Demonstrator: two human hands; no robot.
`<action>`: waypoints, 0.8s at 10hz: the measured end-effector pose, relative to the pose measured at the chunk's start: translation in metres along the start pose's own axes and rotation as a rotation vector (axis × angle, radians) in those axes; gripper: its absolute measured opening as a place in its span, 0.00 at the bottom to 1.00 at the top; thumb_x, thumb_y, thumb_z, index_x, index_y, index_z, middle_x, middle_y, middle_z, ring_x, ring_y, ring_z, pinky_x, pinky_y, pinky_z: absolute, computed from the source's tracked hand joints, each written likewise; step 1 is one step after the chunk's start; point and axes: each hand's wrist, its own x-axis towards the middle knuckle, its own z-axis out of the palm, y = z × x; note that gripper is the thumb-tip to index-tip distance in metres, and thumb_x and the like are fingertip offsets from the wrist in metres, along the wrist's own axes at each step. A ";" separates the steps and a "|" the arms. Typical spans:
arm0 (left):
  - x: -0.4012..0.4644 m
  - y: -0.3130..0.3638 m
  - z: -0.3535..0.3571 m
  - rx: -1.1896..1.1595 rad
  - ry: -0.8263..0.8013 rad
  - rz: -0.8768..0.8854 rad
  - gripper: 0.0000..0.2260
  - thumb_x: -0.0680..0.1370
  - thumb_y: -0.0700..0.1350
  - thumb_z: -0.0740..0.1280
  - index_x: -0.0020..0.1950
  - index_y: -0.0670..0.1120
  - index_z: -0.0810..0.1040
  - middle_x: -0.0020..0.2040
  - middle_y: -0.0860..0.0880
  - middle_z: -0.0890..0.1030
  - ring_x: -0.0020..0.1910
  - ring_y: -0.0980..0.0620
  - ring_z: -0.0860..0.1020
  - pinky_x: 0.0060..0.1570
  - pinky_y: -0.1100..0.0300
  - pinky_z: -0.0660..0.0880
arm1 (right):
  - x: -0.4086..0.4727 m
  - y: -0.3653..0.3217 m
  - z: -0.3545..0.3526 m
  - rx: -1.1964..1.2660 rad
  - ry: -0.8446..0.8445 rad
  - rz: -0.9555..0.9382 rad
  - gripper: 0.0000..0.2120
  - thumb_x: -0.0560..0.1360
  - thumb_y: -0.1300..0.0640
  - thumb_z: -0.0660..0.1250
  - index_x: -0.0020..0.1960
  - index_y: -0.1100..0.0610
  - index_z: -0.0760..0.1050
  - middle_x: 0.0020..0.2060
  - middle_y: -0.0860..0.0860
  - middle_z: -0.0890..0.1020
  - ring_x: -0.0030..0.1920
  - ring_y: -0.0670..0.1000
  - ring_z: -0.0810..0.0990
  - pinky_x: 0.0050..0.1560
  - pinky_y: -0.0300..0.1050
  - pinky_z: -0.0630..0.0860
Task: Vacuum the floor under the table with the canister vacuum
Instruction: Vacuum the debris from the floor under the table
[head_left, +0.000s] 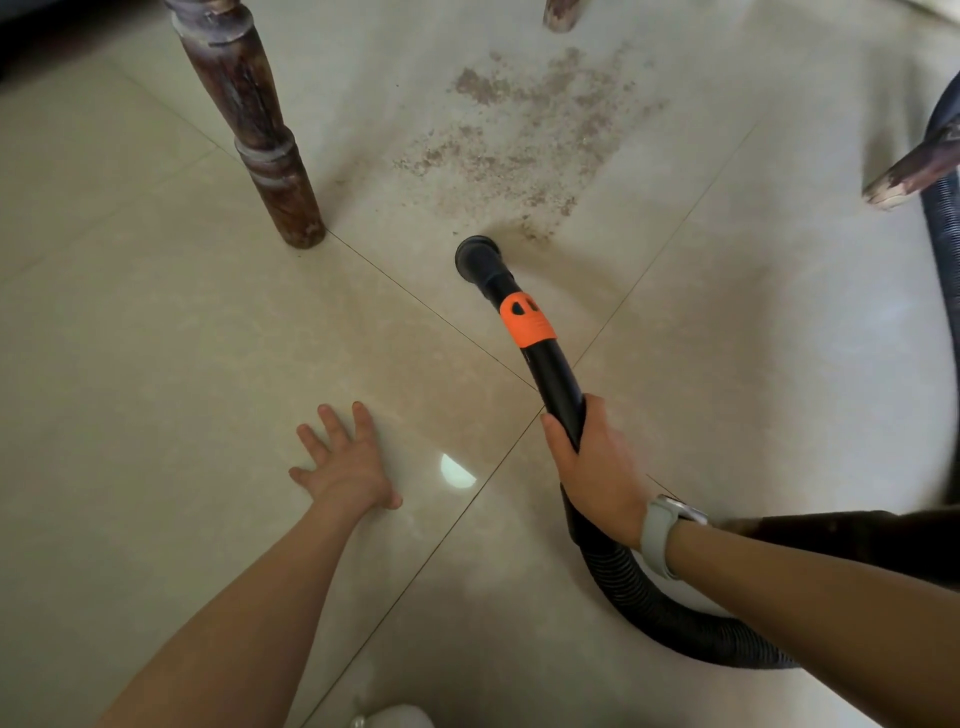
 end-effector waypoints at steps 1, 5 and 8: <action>0.001 0.001 0.001 0.004 0.006 -0.009 0.58 0.67 0.51 0.77 0.76 0.51 0.32 0.75 0.43 0.29 0.74 0.36 0.34 0.69 0.34 0.55 | 0.002 0.005 -0.009 0.034 0.039 0.016 0.12 0.80 0.46 0.58 0.56 0.53 0.64 0.35 0.52 0.77 0.31 0.51 0.78 0.27 0.43 0.73; 0.003 0.000 0.001 0.009 0.006 -0.005 0.58 0.67 0.51 0.77 0.76 0.51 0.32 0.74 0.43 0.29 0.74 0.36 0.34 0.68 0.34 0.55 | 0.016 0.021 -0.030 0.328 0.162 0.152 0.11 0.80 0.47 0.57 0.55 0.54 0.65 0.37 0.52 0.76 0.33 0.52 0.80 0.32 0.43 0.75; 0.003 -0.001 0.001 0.005 0.002 -0.002 0.58 0.67 0.52 0.77 0.76 0.51 0.31 0.74 0.42 0.28 0.74 0.35 0.34 0.69 0.34 0.54 | 0.033 0.023 -0.036 0.436 0.142 0.221 0.14 0.81 0.47 0.56 0.54 0.59 0.67 0.36 0.54 0.76 0.30 0.50 0.80 0.31 0.40 0.75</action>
